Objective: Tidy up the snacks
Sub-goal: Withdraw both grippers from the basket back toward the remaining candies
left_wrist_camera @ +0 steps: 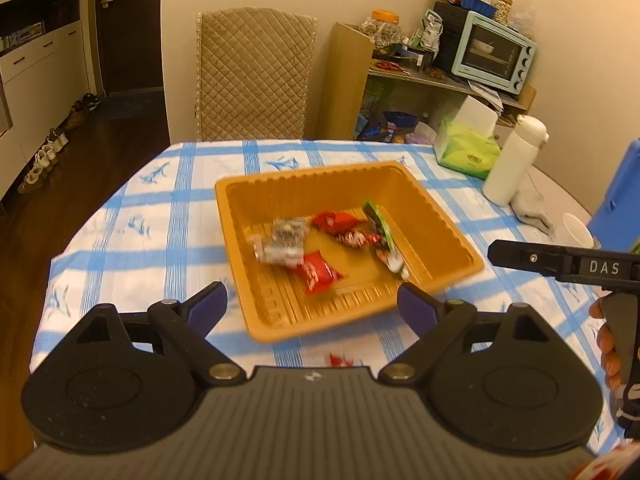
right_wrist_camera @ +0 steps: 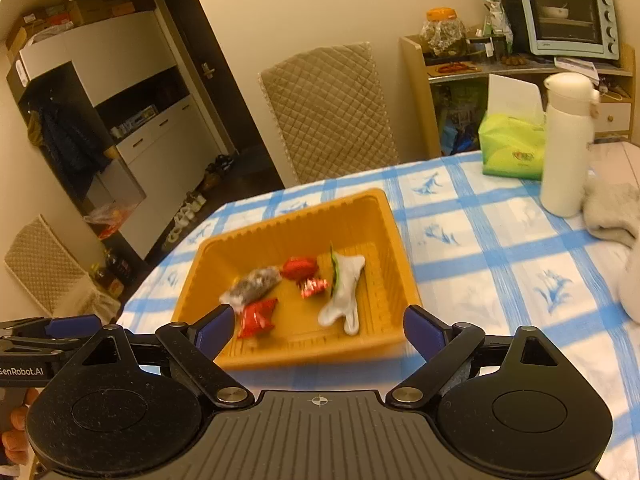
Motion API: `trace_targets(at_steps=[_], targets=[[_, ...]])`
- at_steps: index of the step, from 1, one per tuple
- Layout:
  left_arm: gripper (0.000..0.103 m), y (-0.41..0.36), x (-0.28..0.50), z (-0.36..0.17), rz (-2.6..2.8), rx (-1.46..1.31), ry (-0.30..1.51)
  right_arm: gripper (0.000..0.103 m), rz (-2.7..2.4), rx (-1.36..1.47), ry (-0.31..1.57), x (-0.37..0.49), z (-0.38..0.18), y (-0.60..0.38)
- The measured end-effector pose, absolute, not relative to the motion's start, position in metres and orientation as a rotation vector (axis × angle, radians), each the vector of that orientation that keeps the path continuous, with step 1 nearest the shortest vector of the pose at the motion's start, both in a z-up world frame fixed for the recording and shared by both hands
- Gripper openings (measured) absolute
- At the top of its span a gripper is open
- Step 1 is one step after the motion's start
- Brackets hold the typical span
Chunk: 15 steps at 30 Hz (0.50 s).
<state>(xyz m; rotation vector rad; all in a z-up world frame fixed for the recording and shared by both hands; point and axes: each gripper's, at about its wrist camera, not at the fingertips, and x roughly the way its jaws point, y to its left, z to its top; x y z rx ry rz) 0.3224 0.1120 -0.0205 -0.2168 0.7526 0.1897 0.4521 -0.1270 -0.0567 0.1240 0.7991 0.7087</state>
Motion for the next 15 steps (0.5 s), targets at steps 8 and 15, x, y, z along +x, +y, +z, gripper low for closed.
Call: trace_targets(at_steps=[8, 15], targets=[[0.091, 0.084, 0.287, -0.03, 0.175, -0.227, 0.776, 0.091, 0.728, 0.084, 0.811, 0.415, -0.062, -0.156], [0.091, 0.055, 0.261, -0.047, 0.158, -0.244, 0.826, 0.091, 0.717, 0.057, 0.857, 0.387, -0.08, -0.179]])
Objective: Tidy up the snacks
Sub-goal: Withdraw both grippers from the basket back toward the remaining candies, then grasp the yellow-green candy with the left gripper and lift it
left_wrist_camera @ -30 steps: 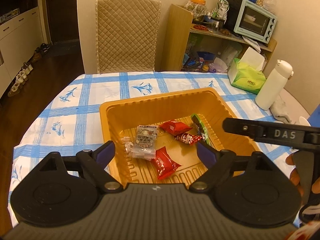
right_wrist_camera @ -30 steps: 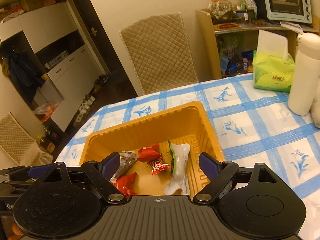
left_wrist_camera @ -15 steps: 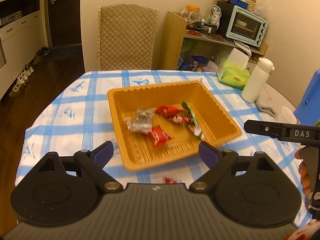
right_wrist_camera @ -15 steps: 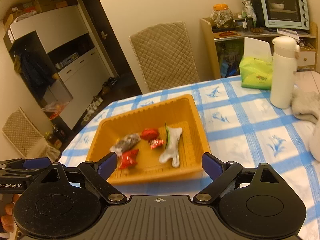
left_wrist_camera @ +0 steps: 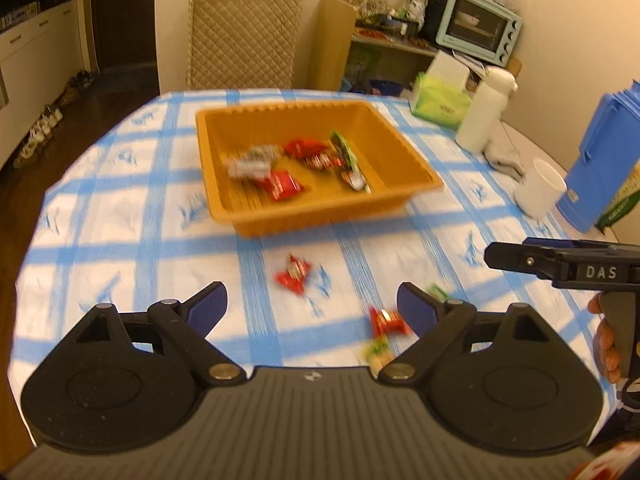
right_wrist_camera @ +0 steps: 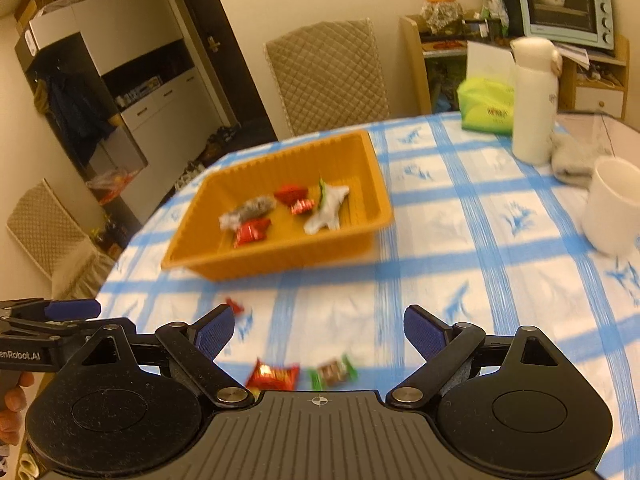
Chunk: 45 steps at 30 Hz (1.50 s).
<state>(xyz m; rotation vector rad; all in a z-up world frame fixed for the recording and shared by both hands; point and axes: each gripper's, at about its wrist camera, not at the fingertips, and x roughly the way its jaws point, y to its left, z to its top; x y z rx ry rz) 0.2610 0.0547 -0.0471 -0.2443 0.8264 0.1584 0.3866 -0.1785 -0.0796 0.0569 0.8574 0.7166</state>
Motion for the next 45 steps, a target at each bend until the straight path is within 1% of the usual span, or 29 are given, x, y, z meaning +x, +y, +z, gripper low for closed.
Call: trace_targets(at_steps=[13, 29, 33, 37, 44, 45], targets=[[0.091, 0.022, 0.232, -0.088, 0.154, -0.279, 0.95, 0.091, 0.689, 0.013, 0.963, 0.352, -0.114, -0.202], [0.089, -0.005, 0.221, -0.114, 0.148, -0.286, 1.007, 0.091, 0.664, -0.025, 1.055, 0.33, -0.144, -0.209], [0.085, -0.008, 0.224, -0.116, 0.149, -0.279, 1.006, 0.091, 0.654, -0.033, 1.054, 0.33, -0.145, -0.209], [0.078, -0.013, 0.228, -0.118, 0.143, -0.274, 1.008, 0.091, 0.644, -0.041, 1.047, 0.333, -0.146, -0.209], [0.073, -0.02, 0.241, -0.121, 0.123, -0.262, 0.995, 0.091, 0.631, -0.043, 1.039, 0.342, -0.147, -0.208], [0.071, -0.021, 0.244, -0.122, 0.12, -0.256, 0.994, 0.091, 0.628, -0.043, 1.037, 0.343, -0.147, -0.208]])
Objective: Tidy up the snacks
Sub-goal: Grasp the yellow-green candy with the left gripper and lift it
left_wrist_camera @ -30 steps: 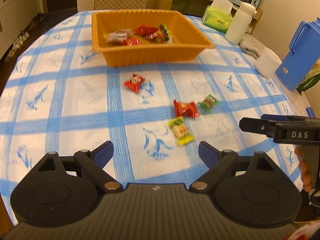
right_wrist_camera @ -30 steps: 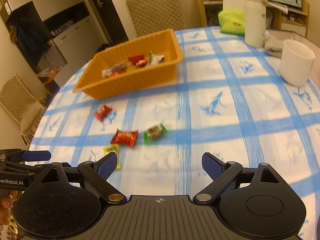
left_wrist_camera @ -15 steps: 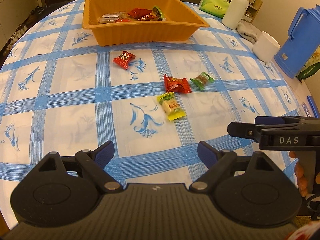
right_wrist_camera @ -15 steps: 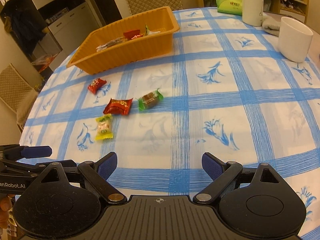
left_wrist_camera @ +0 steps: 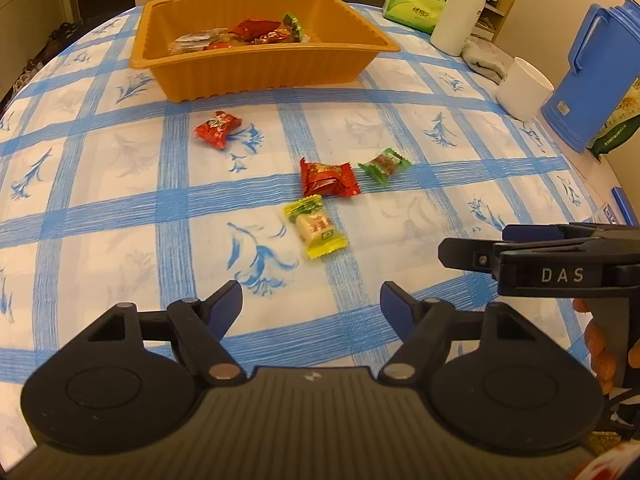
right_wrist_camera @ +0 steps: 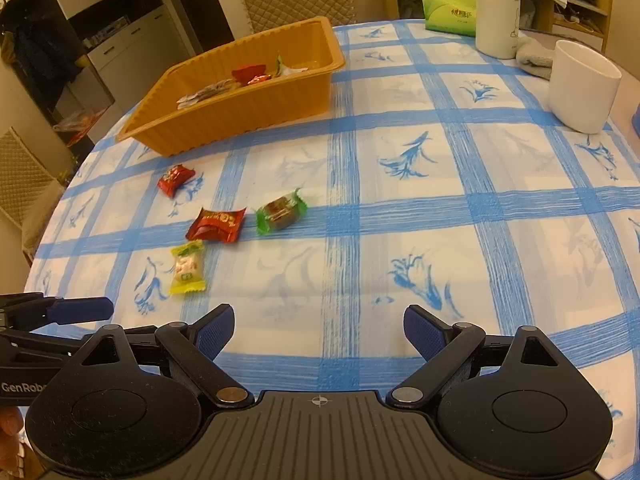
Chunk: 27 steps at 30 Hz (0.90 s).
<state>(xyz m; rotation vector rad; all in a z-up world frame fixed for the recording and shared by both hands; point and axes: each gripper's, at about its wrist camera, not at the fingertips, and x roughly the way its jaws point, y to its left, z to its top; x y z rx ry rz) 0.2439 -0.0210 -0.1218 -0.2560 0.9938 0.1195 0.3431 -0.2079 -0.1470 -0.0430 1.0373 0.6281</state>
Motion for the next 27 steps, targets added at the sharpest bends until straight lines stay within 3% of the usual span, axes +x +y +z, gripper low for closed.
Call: trace_targets(at_steps=[24, 27], targets=[[0.038, -0.018, 0.295, -0.138, 0.115, -0.227, 0.976, 0.091, 0.578, -0.01, 1.039, 0.36, -0.149, -0.212], [0.028, -0.017, 0.297, -0.139, 0.113, -0.213, 0.978, 0.091, 0.578, -0.006, 1.04, 0.361, -0.148, -0.211]])
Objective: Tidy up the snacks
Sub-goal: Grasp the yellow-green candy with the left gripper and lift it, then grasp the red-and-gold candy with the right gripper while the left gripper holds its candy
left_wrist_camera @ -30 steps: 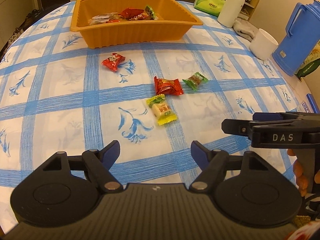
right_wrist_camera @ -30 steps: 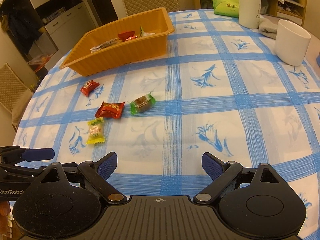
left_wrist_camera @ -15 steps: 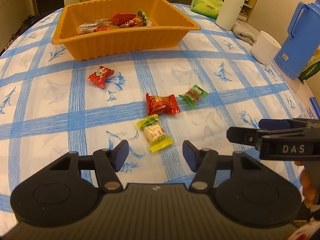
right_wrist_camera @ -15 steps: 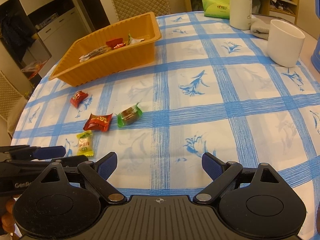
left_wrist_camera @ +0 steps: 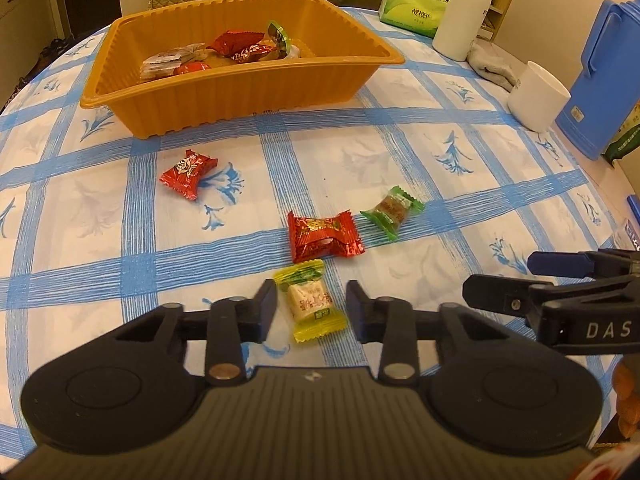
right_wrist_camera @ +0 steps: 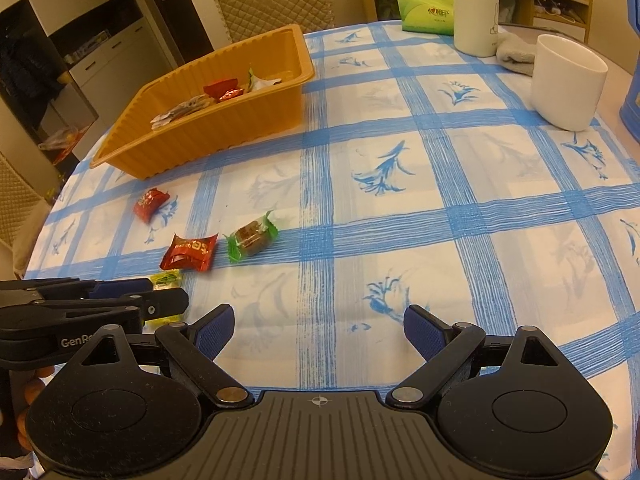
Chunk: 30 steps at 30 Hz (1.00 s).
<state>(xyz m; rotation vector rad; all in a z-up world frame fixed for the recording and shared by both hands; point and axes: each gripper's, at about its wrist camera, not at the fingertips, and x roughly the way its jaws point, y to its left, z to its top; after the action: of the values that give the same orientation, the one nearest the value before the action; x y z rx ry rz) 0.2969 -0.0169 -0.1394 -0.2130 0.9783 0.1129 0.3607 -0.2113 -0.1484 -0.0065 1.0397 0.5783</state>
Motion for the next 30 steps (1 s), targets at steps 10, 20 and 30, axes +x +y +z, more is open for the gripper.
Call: trace_targets(at_steps=[10, 20, 30], targets=[[0.018, -0.004, 0.29, -0.14, 0.139, -0.177, 0.973, 0.091, 0.634, -0.023, 1.017, 0.361, -0.146, -0.196], [0.018, 0.045, 0.27, -0.138, 0.261, -0.241, 0.977, 0.091, 0.818, -0.215, 0.848, 0.349, -0.14, -0.155], [0.018, 0.079, 0.249, -0.137, 0.355, -0.295, 0.97, 0.069, 1.006, -0.404, 0.744, 0.338, -0.15, -0.109]])
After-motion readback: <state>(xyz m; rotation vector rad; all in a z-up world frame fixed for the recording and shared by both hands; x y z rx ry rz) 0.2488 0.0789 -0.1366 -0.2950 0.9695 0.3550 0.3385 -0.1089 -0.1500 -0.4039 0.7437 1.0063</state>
